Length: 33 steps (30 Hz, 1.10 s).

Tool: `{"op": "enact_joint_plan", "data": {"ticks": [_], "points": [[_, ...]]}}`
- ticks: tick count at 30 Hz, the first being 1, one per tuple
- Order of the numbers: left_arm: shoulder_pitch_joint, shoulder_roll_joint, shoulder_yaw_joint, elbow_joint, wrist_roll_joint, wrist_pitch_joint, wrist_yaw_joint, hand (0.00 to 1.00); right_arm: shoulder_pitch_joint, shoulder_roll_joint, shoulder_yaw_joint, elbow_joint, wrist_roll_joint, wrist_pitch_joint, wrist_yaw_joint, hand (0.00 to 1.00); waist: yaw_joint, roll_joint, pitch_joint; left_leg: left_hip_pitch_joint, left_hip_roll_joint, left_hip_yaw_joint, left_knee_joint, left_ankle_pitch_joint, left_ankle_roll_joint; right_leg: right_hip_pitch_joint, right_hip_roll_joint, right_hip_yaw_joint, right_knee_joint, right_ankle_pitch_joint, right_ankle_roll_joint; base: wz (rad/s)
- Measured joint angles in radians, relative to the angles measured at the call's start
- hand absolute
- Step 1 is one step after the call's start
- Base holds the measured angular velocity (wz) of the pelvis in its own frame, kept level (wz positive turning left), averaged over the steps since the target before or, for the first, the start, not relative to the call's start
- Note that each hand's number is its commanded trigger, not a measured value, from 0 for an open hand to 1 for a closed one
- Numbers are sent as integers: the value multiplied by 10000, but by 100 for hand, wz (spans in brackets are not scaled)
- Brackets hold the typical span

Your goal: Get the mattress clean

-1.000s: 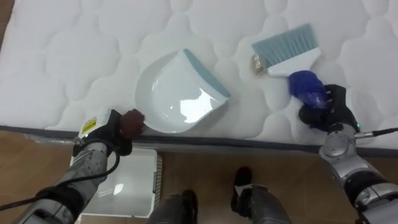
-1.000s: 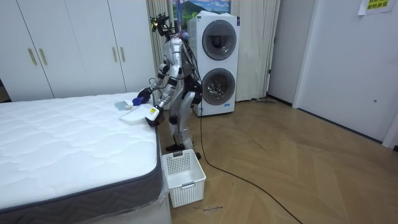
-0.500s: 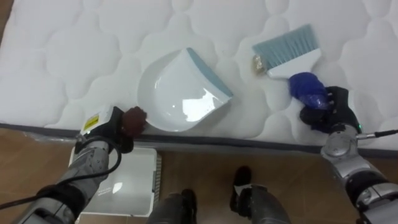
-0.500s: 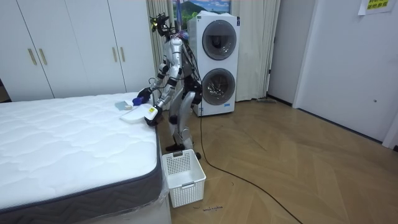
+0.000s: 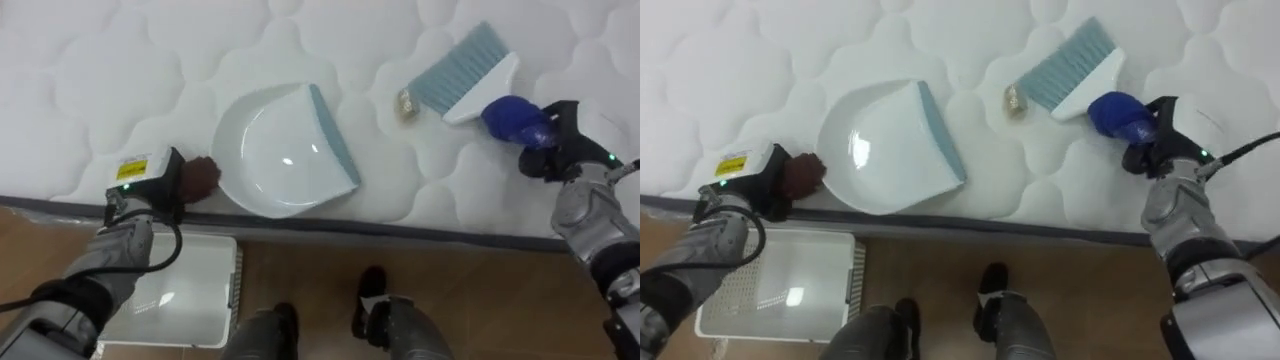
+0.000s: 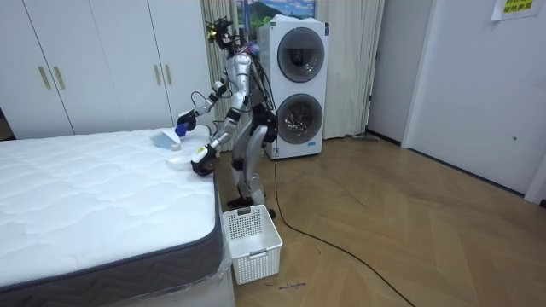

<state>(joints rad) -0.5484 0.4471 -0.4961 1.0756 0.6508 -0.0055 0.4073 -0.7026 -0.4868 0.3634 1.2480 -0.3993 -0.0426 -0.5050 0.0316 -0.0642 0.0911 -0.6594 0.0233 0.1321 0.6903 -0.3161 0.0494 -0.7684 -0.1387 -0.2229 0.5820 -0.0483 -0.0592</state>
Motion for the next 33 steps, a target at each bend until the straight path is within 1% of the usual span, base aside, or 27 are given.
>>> {"op": "enact_joint_plan", "data": {"ticks": [2, 4, 6, 7, 10, 12, 15, 16, 17, 19, 21, 23, 24, 25, 27, 30, 33], "points": [[-23, 103, -2, -80, 192, 67, 172, 100, -148, -137, 80, -7, -208, 133, -27, 100, 3, -74, 4, -13, 9, 1, -62, 16, -6, 2, 12, -23, -85, 28, -8, 0], [-41, 323, -103, -308, 402, 154, 310, 100, -295, -238, 96, -49, -670, 294, -128, 100, -11, -198, 71, -4, 2, 10, -138, 21, -4, -11, 12, -27, -119, 27, -2, 0], [-100, 481, -305, -380, 425, 205, 529, 100, -369, -282, 120, -58, -917, 353, -191, 100, -51, -278, 116, -21, 3, -2, -160, 20, -6, -27, 13, -30, -120, 5, 9, 2], [-130, 505, -390, -380, 482, 270, 616, 100, -433, -310, 196, -59, -1147, 434, -216, 100, -65, -296, 126, -35, -3, -9, -166, 19, -5, -35, 11, -26, -123, -3, 22, 4], [-183, 505, -389, -418, 873, 364, 718, 100, -529, -340, 359, -84, -1837, 616, -388, 100, -52, -356, 131, -60, -3, -2, -166, 7, 12, -61, 5, -19, -120, -18, 48, 0], [-204, 506, -389, -455, 1014, 452, 784, 100, -596, -345, 431, -90, -2041, 693, -410, 100, -48, -403, 125, -81, -2, -3, -163, 4, 16, -77, 4, -21, -122, -19, 50, 0], [-203, 506, -392, -464, 1086, 543, 899, 100, -608, -346, 590, -330, -2402, 1007, -412, 100, -51, -452, 128, -92, 2, -4, -123, 4, 15, -77, 8, -29, -115, -15, 44, 0], [-204, 506, -386, -463, 1166, 580, 904, 100, -618, -347, 576, -462, -2926, 1108, -413, 100, -63, -457, 126, -92, 4, -3, -112, 4, 15, -77, 0, -36, -107, -7, 33, 0], [-206, 506, -380, -463, 1276, 615, 908, 100, -641, -347, 574, -480, -3194, 1109, -414, 100, -64, -467, 120, -85, 9, 0, -115, 4, 15, -75, -1, -35, -109, -2, 27, -4], [-227, 526, -381, -418, 1312, 685, 915, 100, -738, -354, 757, -541, -4078, 1143, -413, 100, -37, -593, 123, 18, 44, 40, -146, 5, 12, -26, 17, -10, -124, 18, 1, -8], [-227, 560, -381, -408, 1313, 740, 919, 100, -751, -414, 896, -783, -4702, 1235, -374, 100, -54, -657, 123, 44, 45, 54, -164, 13, -2, 17, 30, -34, -173, 38, -20, -5], [-236, 592, -385, -408, 1314, 740, 920, 100, -811, -442, 1014, -911, -5222, 1330, -337, 100, -62, -654, 124, 43, 103, 11, -195, 29, -19, 122, 74, -159, -380, 130, -39, 0], [-250, 623, -390, -418, 1321, 738, 920, 100, -808, -462, 1203, -1005, -5396, 1397, -213, 100, -57, -651, 124, 42, 191, 5, -201, 33, -21, 205, 128, -252, -511, 176, -43, 0], [-244, 637, -391, -416, 1330, 738, 917, 100, -808, -473, 1461, -1206, -5557, 1524, 24, 100, -34, -653, 124, 48, 219, -8, -212, 31, -24, 282, 210, -290, -670, 244, -49, 0], [-247, 648, -391, -471, 1331, 738, 895, 100, -814, -474, 1683, -1398, -5881, 1660, 287, 100, 11, -652, 124, 52, 245, -3, -251, 33, -25, 315, 266, -296, -800, 305, -44, -5], [-246, 726, -391, -597, 1375, 731, 845, 100, -812, -497, 1883, -1591, -5961, 1854, 466, 100, 31, -652, 124, 57, 318, 21, -293, 31, -25, 320, 301, -270, -865, 327, -29, -4], [-253, 787, -372, -633, 1395, 713, 804, 100, -813, -527, 1945, -1772, -6045, 1920, 725, 100, 29, -651, 124, 61, 324, 20, -321, 27, -33, 335, 343, -282, -923, 363, -53, -3]]}}
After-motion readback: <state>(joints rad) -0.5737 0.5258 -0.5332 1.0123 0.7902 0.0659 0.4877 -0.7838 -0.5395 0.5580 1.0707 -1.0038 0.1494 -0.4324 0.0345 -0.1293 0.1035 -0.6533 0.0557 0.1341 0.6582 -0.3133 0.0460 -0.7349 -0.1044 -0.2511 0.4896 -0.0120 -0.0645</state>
